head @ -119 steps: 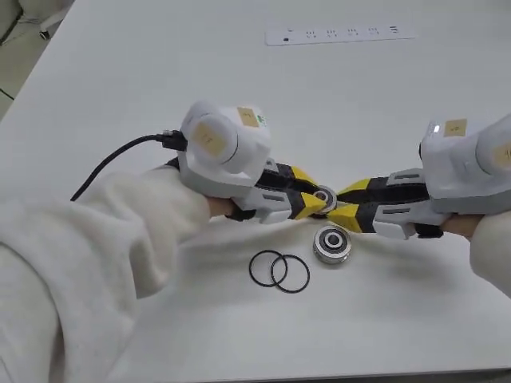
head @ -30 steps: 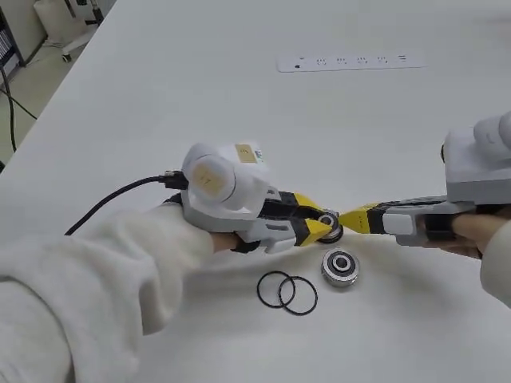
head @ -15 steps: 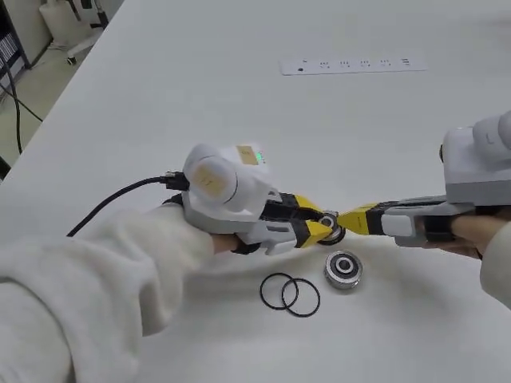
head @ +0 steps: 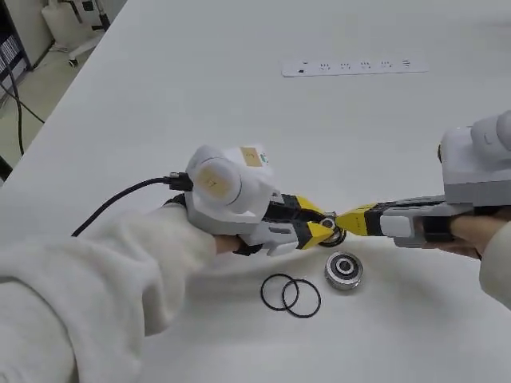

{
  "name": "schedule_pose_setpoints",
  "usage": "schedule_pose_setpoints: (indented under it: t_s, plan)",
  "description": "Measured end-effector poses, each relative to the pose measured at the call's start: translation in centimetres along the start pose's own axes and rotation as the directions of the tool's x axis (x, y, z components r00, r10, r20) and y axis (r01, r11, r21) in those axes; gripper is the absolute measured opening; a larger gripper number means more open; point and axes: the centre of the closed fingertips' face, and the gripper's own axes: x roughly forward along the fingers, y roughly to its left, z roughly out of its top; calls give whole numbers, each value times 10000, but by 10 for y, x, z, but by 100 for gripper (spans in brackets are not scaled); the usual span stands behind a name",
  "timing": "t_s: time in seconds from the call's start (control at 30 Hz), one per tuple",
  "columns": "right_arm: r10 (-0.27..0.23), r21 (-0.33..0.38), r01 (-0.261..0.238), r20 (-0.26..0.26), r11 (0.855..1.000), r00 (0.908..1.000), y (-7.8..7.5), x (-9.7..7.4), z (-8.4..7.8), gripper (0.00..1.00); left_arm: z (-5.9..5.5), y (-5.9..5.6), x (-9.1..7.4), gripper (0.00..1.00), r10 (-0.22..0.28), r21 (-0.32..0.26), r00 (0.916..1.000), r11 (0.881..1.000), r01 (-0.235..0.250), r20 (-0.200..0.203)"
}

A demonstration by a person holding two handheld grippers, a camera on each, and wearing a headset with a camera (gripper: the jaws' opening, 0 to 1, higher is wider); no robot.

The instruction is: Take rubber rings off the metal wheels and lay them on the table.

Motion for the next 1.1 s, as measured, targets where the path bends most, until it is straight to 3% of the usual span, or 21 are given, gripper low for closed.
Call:
schedule_pose_setpoints:
  t_s: [0.03,0.07,0.1,0.13,0.27,0.6,0.73,0.9,1.0,1.1]
  plan:
    - [488,-19,-487,171,9988,9987,10,2,2,0,5,5,1,13,203,541,9995,9983,-215,227]
    - [990,149,-1003,710,9948,9926,22,3,12,0,-1,1,-1,13,78,178,10000,9998,-78,-17]
    - [405,81,-407,187,9991,9990,13,1,6,0,-1,1,-1,13,115,256,9999,9996,-116,18]
    - [131,-864,-128,28,9962,9999,8,2,7,0,-1,2,-1,13,137,295,9999,9995,-137,9]
    - [287,-214,-283,212,9994,9994,8,1,5,0,-1,1,-1,13,146,276,9999,9995,-146,-8]
    - [48,-64,-46,265,10000,9996,2,0,5,0,0,-3,0,13,394,-17,9991,9992,-394,141]
    - [-28,87,26,277,10000,9996,0,-1,4,0,1,-4,2,14,544,295,9977,9981,-532,-394]
    - [-66,265,61,178,9996,9998,-3,-3,1,0,3,-7,1,15,570,522,9962,9972,-536,-658]
    - [-149,305,143,222,9994,9996,-4,-6,2,0,10,-9,-3,15,610,900,9956,9945,-545,-713]
    - [-181,306,172,306,9994,9994,-2,-8,6,0,20,-16,-6,20,461,900,9971,9951,-407,-598]
